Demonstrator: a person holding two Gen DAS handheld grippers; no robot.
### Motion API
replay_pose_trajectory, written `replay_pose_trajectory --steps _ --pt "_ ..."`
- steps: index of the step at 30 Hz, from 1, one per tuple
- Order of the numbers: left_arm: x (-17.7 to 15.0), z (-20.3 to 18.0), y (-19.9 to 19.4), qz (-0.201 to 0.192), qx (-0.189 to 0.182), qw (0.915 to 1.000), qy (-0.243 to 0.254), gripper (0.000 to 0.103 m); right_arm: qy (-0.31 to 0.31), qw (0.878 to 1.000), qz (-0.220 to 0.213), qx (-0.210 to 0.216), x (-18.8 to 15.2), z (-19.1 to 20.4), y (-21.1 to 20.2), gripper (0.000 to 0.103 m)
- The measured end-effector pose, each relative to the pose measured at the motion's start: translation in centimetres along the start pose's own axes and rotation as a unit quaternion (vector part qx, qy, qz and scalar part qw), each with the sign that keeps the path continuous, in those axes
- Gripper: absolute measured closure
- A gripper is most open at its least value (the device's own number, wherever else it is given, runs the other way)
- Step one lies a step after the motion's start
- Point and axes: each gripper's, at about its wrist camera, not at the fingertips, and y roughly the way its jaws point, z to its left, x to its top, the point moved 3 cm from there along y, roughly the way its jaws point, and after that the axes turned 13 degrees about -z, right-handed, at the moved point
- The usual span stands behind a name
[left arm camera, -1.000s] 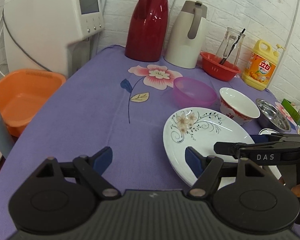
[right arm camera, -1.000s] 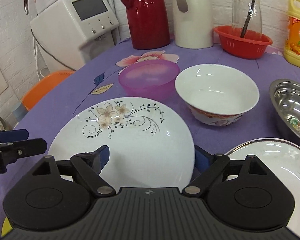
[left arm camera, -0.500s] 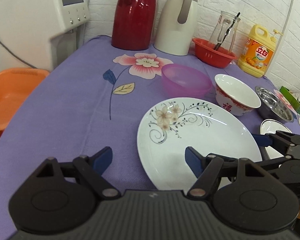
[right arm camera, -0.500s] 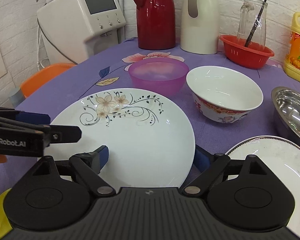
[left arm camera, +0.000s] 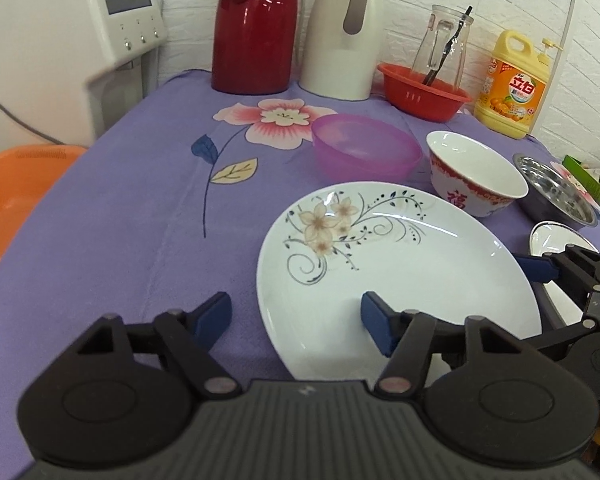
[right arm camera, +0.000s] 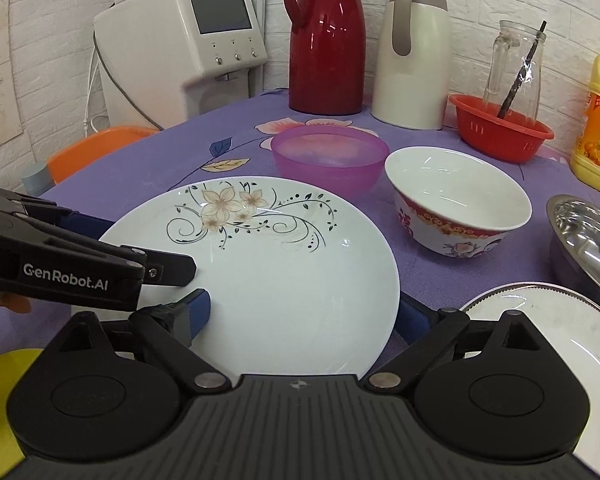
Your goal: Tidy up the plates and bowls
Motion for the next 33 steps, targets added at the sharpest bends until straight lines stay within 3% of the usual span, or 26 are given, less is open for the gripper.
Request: replay_pose_trajectory --steps 4,11,21,25,33 --pt "0.0 -1.0 0.0 0.002 -0.020 0.9998 -0.001 0.058 -0.003 1.000 -0.007 -0.018 0.1 0.2 0.0 0.000" --pt "0.7 -1.6 -0.4 0.004 0.005 0.9999 0.009 0.058 0.022 1.000 0.005 -0.013 0.5 -0.2 -0.3 0.000" --pt "2.2 -1.9 -5.0 -0.037 0.009 0.9993 0.002 0.057 0.019 0.999 -0.041 -0.014 2.8 1.3 -4.0 0.000" --pt "0.9 -2.8 -8.6 -0.042 0.005 0.9991 0.004 0.056 0.027 0.998 -0.048 -0.008 2.1 2.5 -7.3 0.000" --pt "-5.2 -4.1 -14.5 -0.014 -0.006 0.9999 -0.006 0.056 0.048 0.998 -0.024 -0.017 -2.7 5.8 -13.6 0.000"
